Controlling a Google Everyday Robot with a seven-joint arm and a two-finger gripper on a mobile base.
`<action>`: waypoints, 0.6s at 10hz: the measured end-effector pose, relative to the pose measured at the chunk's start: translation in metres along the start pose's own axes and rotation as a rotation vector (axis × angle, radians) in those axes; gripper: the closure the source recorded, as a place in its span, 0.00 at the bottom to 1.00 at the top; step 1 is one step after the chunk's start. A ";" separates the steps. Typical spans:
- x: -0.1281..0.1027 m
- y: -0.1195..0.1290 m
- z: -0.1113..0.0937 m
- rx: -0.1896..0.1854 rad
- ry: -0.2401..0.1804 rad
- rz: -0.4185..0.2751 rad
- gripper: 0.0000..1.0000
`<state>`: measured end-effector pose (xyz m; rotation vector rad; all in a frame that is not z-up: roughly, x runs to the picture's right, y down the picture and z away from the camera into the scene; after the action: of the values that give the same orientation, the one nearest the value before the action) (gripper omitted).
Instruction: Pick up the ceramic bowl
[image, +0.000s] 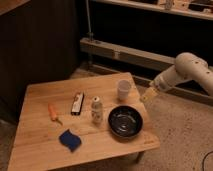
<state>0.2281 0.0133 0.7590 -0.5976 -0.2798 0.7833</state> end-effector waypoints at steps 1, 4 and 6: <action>0.001 0.000 0.001 -0.001 0.000 0.001 0.20; 0.001 0.000 0.001 -0.001 0.000 0.002 0.20; 0.001 0.000 0.000 -0.001 0.000 0.002 0.20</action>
<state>0.2290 0.0144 0.7596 -0.5987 -0.2794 0.7854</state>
